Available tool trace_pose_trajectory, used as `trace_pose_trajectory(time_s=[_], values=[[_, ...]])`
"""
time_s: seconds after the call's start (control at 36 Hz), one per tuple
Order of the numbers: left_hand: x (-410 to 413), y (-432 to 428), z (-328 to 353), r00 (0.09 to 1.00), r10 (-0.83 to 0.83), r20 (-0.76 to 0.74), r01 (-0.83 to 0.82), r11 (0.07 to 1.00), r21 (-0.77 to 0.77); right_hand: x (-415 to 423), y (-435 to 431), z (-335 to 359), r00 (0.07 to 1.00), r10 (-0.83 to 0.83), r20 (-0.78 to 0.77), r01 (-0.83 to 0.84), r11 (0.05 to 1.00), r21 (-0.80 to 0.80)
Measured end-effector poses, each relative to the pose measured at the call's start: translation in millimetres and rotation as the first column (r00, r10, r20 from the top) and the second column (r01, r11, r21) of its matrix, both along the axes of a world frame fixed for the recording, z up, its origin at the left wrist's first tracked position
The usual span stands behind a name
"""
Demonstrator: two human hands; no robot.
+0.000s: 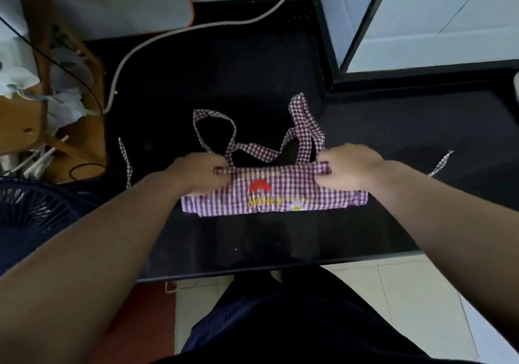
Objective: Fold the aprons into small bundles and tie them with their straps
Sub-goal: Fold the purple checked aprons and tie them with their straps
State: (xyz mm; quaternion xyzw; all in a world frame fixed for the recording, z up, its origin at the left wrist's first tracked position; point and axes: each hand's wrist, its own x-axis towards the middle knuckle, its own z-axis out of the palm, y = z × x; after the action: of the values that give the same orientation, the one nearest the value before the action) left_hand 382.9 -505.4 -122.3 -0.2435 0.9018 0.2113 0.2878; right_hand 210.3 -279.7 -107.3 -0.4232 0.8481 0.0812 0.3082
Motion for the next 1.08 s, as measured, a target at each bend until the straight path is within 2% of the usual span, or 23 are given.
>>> trace_pose_trajectory(time_s=[0.06,0.11,0.19,0.28,0.36,0.5,0.64,0.72,0.75,0.81,0.86,0.89,0.92,0.97,1.03,1.08], values=[[1,-1,-6,0.985,-0.13,-0.115,0.089,0.946,-0.312,-1,-2,-10,0.974,0.075,-0.212,-0.079,0.997,-0.01],[4,7,-12,0.967,-0.163,-0.197,0.059,0.892,-0.448,6,-3,-20,0.952,0.067,-0.3,-0.077,0.997,-0.02],[13,35,-23,0.946,-0.105,-0.306,-0.014,0.931,-0.365,30,3,-36,0.95,-0.033,-0.31,0.0,0.994,-0.107],[22,65,-35,0.937,-0.17,-0.305,0.083,0.958,-0.276,55,7,-45,0.955,-0.169,-0.245,0.128,0.976,-0.175],[33,84,-46,0.957,-0.216,-0.191,0.153,0.942,-0.299,69,15,-54,0.981,-0.113,-0.16,0.099,0.991,-0.094],[40,84,-59,0.964,-0.189,-0.186,0.119,0.936,-0.332,58,18,-60,0.988,-0.022,-0.15,0.018,1.0,-0.025],[53,82,-60,0.976,0.021,-0.219,-0.091,0.945,-0.315,57,15,-57,0.991,-0.07,-0.116,0.07,0.998,-0.004],[59,71,-59,0.97,0.148,-0.192,-0.199,0.937,-0.286,61,8,-49,0.975,-0.086,-0.204,0.1,0.993,0.061],[61,68,-58,0.966,0.183,-0.181,-0.23,0.93,-0.285,65,4,-45,0.967,-0.084,-0.24,0.096,0.995,0.04],[68,65,-54,0.959,0.233,-0.162,-0.274,0.909,-0.313,74,-4,-36,0.967,-0.047,-0.249,0.016,0.992,-0.125],[71,67,-52,0.925,0.357,-0.128,-0.379,0.868,-0.321,81,-10,-32,0.993,0.058,-0.1,-0.083,0.958,-0.276],[73,70,-50,0.865,0.488,-0.121,-0.501,0.816,-0.289,84,-12,-31,0.995,0.093,0.024,-0.082,0.955,-0.286],[71,74,-48,0.751,0.647,-0.131,-0.658,0.719,-0.225,87,-15,-30,0.987,0.085,0.136,-0.05,0.969,-0.24],[65,81,-39,0.422,0.896,-0.139,-0.907,0.418,-0.057,89,-22,-32,0.975,0.023,0.22,0.017,0.984,-0.178],[56,86,-27,0.152,0.977,-0.148,-0.977,0.17,0.125,90,-30,-34,0.983,0.004,0.184,0.028,0.984,-0.174],[54,81,-32,-0.104,0.986,-0.129,-0.946,-0.058,0.319,90,-35,-35,0.986,0.022,0.167,0.003,0.989,-0.149]])
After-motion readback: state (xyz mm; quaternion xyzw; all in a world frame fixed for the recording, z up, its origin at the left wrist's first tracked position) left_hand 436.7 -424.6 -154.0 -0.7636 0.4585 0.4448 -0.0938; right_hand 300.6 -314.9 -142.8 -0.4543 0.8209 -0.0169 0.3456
